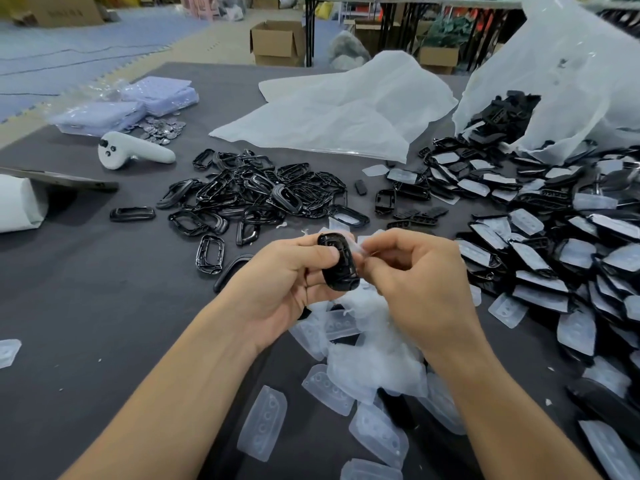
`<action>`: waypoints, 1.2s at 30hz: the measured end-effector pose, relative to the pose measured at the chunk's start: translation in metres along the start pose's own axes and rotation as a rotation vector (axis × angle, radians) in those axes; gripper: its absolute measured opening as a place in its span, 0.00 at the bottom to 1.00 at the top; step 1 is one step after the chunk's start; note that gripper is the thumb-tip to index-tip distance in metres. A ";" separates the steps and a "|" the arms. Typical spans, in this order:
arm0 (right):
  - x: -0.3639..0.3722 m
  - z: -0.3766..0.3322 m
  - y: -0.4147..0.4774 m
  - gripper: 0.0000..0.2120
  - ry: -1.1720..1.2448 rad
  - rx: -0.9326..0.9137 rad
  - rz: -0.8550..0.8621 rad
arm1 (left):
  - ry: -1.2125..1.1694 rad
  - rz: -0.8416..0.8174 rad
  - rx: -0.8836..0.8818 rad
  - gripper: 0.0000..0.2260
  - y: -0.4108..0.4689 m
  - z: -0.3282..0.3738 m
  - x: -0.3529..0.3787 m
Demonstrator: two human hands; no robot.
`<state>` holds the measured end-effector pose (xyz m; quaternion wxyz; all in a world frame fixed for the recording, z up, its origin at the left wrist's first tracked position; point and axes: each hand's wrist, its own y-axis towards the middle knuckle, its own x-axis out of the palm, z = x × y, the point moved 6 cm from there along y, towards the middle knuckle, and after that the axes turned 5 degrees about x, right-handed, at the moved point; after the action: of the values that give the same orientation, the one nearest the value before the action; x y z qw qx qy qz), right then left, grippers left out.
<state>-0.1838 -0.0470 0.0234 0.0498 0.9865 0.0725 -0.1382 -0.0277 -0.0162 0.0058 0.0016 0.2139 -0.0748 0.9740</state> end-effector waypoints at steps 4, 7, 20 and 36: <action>0.002 0.000 0.000 0.10 0.213 0.076 -0.065 | 0.068 -0.012 0.055 0.11 0.000 0.005 -0.003; 0.007 0.004 0.000 0.13 0.376 0.219 -0.175 | 0.120 -0.021 0.097 0.11 0.001 0.008 -0.003; 0.001 -0.005 0.001 0.11 0.324 0.152 -0.149 | 0.122 -0.132 0.142 0.17 -0.002 0.009 0.003; 0.010 -0.004 -0.006 0.08 0.337 0.162 -0.121 | 0.295 0.162 0.165 0.10 0.001 -0.001 -0.003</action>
<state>-0.1738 -0.0393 0.0241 -0.0511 0.9903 0.1275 0.0207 -0.0254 -0.0165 0.0034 -0.0834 0.0614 -0.0109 0.9946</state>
